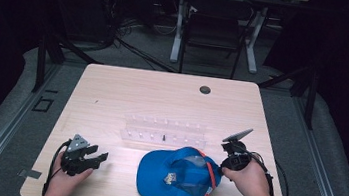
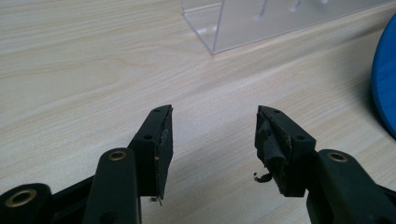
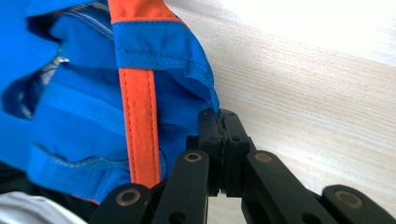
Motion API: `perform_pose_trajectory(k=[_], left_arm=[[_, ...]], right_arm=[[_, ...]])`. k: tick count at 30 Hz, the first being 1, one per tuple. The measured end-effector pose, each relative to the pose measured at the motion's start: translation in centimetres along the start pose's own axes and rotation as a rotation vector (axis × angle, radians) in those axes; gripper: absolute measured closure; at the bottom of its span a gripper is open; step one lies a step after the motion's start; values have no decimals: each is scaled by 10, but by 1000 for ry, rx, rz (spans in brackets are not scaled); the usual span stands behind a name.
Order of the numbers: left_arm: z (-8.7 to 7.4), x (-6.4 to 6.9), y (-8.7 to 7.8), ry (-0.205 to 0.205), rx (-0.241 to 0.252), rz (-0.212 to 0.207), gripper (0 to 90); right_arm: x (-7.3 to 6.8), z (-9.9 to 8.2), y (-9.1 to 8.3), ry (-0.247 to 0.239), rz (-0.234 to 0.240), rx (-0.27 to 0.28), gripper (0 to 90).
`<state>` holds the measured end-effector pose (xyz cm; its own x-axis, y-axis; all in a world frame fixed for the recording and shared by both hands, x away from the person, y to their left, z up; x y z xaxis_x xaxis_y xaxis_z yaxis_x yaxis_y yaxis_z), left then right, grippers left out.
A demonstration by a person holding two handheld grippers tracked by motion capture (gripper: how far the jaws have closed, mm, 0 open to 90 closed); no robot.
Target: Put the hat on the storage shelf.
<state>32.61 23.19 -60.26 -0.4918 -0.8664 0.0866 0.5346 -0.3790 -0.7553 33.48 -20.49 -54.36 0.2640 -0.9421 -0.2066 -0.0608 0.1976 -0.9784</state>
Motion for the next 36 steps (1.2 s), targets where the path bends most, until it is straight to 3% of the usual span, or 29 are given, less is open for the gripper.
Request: perform_pose_trajectory(k=[4, 7, 11, 19, 22, 25, 36], left_arm=[[0, 0, -1, 0, -5, 1, 474], [0, 0, 0, 1, 0, 1, 474], [0, 0, 0, 3, -3, 1, 474], [0, 0, 0, 2, 0, 1, 474], [0, 0, 0, 3, -1, 1, 474], [0, 0, 0, 3, 0, 2, 474], [0, 0, 0, -3, 4, 2, 474]], right_arm=[[-1, -1, -12, -6, 31, 0, 893], [-3, -1, -17, 4, 49, 31, 892], [-6, -3, -27, -18, 52, 3, 892], [-10, -4, -29, -15, 88, -4, 894], [-11, -5, -29, -8, 123, -27, 895], [-14, -4, -29, 24, 164, -10, 895], [-16, -2, -43, 42, 288, -15, 893]])
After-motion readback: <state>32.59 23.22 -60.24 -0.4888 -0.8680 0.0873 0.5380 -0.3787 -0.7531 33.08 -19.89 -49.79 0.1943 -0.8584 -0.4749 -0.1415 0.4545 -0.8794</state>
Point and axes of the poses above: each handheld gripper's, and its own axes: y roughly forward along the jaws, z roughly out of its top, x roughly to its right, the point moved 5 cm from there along y, roughly forward along the jaws, and after that the axes turned 10 degrees about -x, right-handed, at the moved point
